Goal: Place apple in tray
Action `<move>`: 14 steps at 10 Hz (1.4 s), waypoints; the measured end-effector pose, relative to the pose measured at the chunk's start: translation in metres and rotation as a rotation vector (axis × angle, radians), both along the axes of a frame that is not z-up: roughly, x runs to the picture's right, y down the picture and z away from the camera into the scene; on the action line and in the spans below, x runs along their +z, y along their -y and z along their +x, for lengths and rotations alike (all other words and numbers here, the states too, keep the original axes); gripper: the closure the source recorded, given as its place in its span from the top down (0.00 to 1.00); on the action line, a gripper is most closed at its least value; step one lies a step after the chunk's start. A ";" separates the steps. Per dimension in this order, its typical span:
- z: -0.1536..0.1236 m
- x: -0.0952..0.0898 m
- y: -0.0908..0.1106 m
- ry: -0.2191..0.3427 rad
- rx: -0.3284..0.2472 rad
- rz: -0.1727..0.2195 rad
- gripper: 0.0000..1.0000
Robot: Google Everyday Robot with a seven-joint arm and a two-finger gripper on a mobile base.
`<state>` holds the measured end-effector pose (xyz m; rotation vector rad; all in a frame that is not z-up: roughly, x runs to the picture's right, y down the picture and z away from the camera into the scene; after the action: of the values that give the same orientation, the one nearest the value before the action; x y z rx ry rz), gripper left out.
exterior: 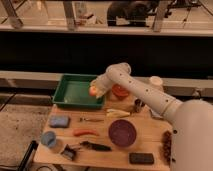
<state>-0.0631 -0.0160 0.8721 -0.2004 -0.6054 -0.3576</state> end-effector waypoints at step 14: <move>-0.043 0.007 0.019 0.089 -0.042 0.106 0.00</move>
<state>-0.1058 -0.0349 0.8786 -0.0960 -0.6692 -0.4398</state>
